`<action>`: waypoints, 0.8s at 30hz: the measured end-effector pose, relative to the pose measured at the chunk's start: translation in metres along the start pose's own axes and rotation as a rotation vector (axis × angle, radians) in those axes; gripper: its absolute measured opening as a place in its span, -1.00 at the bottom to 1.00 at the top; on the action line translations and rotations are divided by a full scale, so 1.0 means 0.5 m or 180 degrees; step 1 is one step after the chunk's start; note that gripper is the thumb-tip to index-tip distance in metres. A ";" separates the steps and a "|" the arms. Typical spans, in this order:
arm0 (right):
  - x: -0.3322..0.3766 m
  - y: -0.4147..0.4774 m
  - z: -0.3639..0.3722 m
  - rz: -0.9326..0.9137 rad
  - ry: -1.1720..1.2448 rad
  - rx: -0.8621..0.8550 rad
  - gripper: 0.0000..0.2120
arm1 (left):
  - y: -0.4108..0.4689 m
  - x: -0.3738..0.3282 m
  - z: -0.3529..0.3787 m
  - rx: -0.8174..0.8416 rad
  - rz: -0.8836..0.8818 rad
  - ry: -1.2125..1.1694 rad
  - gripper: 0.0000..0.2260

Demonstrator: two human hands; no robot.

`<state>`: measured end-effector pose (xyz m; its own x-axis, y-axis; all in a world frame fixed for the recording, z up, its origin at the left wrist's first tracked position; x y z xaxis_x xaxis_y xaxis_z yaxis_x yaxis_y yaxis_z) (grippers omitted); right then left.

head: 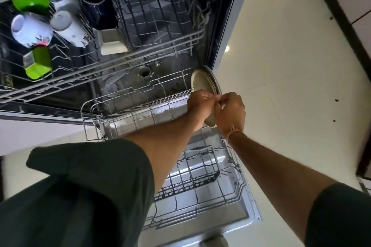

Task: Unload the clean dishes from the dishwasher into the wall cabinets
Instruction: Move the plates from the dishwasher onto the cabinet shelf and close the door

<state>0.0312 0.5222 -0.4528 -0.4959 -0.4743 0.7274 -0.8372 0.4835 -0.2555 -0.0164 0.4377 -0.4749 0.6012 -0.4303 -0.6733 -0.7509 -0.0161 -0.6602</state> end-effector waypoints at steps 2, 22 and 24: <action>0.000 -0.002 0.004 -0.0023 -0.0051 0.0049 -0.88 | -0.009 0.007 -0.007 -0.0063 0.0063 0.0171 -0.82; 0.026 -0.074 0.031 -0.0010 0.0463 0.0908 -0.34 | -0.132 -0.057 -0.117 -0.1210 0.0153 -0.0071 -0.78; 0.037 -0.077 0.031 0.0015 0.0578 0.0920 -0.40 | -0.141 -0.057 -0.148 -0.1429 0.0142 -0.0170 -0.83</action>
<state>0.0505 0.4834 -0.4396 -0.4725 -0.3211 0.8208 -0.8786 0.2446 -0.4101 -0.0008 0.3844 -0.3844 0.5701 -0.3925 -0.7218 -0.8134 -0.3934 -0.4286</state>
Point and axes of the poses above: each hand's wrist, its own y-axis towards the middle knuckle, its own z-axis out of the palm, x = y × z, the point moved 1 cm from there along y, towards the middle knuckle, and after that the axes turned 9 degrees about y, right-handed, at the moved point
